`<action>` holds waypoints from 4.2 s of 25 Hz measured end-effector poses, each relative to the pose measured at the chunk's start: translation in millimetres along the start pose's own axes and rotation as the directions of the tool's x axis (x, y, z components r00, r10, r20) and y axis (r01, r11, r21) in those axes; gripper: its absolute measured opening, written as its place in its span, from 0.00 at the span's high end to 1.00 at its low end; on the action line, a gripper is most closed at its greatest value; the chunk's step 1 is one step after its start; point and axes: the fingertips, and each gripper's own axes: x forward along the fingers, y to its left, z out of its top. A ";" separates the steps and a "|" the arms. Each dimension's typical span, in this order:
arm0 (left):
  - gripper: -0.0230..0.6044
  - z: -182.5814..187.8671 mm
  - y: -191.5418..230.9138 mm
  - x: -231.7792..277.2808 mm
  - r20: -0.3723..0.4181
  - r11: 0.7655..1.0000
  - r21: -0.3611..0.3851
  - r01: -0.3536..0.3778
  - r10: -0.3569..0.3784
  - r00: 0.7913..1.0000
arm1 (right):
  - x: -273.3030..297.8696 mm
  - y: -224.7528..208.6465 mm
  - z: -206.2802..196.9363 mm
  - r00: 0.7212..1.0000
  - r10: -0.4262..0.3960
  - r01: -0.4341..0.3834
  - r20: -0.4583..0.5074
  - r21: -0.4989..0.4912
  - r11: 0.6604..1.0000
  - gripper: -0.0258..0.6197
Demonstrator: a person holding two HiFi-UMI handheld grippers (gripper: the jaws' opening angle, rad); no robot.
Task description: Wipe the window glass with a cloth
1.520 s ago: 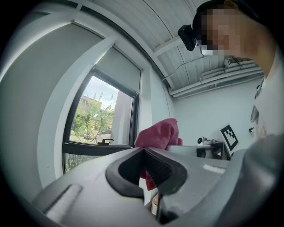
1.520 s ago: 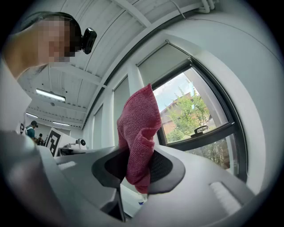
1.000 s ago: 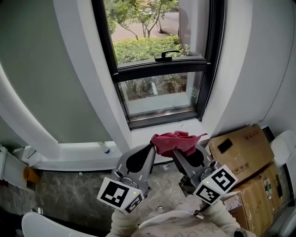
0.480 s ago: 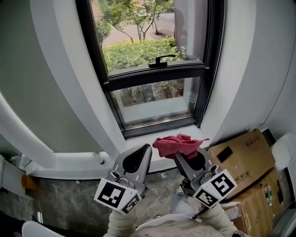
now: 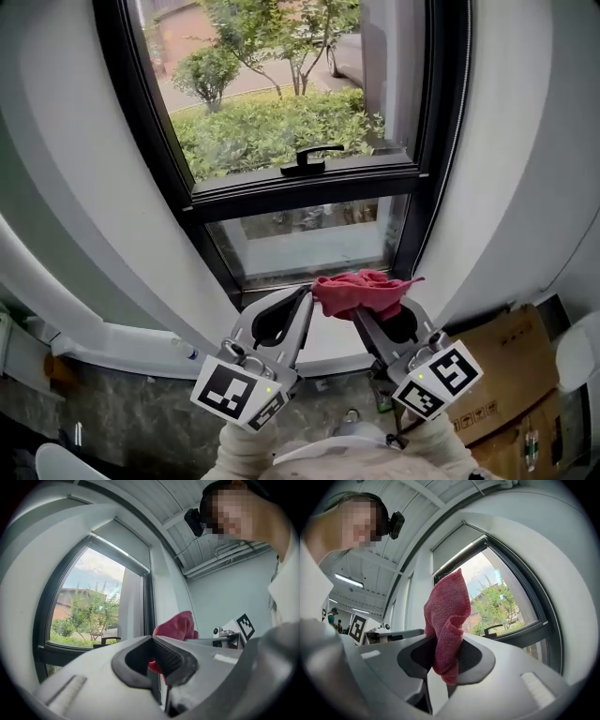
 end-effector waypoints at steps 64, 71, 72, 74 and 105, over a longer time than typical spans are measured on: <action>0.96 -3.4 288.8 204.2 0.058 0.998 -0.007 0.056 -0.056 0.997 | 407.7 -230.7 178.7 0.937 -0.323 0.349 0.132 -0.393 0.851 0.79; 0.96 1.9 249.2 258.1 0.062 0.998 0.033 0.056 -0.058 0.996 | 358.7 -293.7 210.8 0.927 -0.331 0.375 0.177 -0.381 0.845 0.79; 0.96 3.6 243.1 265.9 0.063 0.998 0.037 0.059 -0.062 0.996 | 350.0 -304.5 216.5 0.923 -0.339 0.385 0.184 -0.376 0.843 0.79; 0.96 6.5 231.3 281.1 0.067 0.997 0.043 0.065 -0.068 0.995 | 331.7 -327.0 228.4 0.911 -0.360 0.410 0.200 -0.363 0.837 0.79; 0.96 8.2 250.3 285.6 0.059 0.991 0.113 -0.073 0.066 0.996 | 295.2 -359.6 136.7 0.863 -0.427 0.489 0.270 -0.233 0.840 0.79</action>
